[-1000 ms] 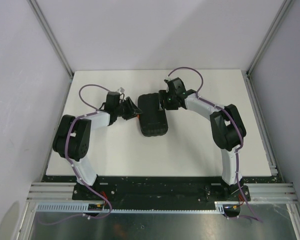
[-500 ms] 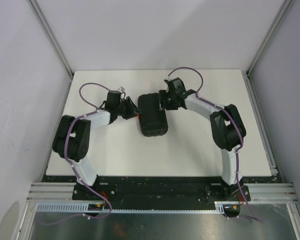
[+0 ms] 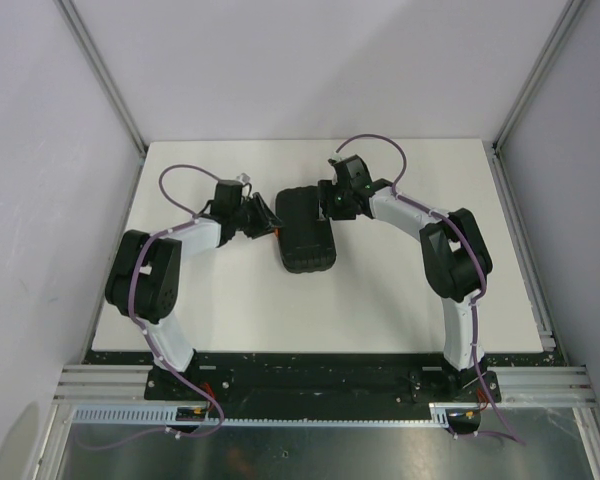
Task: Pack the tool kit
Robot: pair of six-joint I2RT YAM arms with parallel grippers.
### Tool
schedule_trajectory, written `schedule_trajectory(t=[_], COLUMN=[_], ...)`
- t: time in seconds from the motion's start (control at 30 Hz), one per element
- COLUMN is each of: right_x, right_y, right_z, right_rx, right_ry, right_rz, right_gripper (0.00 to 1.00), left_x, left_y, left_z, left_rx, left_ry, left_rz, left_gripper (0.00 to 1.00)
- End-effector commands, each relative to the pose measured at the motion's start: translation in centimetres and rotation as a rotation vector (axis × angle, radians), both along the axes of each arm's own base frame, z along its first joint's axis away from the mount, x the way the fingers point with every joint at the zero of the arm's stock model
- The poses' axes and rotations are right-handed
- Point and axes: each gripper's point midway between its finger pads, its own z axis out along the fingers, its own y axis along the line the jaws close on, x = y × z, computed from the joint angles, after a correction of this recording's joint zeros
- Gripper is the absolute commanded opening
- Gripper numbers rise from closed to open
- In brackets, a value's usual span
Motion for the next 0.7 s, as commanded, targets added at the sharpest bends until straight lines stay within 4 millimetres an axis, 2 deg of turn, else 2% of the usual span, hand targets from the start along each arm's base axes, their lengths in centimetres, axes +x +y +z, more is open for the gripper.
schedule_trajectory(t=[0.0, 0.43, 0.5, 0.67], right_x=[-2.2, -2.3, -2.3, -2.4], right_y=[-2.1, -2.4, -2.5, -2.6], right_z=[-5.4, -5.6, -5.6, -5.6], right_rx=[-0.134, -0.134, -0.134, -0.132], right_ry=[0.12, 0.123, 0.123, 0.125], right_rz=[-0.006, -0.009, -0.011, -0.009], right_gripper=[0.58, 0.57, 0.57, 0.57], left_x=[-0.5, -0.9, -0.9, -1.0], left_y=[-2.8, -3.2, -3.3, -3.9], left_z=[3.7, 3.8, 3.9, 3.7], left_rx=[-0.06, 0.031, 0.052, 0.04], left_ry=[-0.056, -0.048, -0.048, -0.025], left_rz=[-0.092, -0.105, -0.103, -0.107], left_gripper=[0.0, 0.01, 0.1, 0.43])
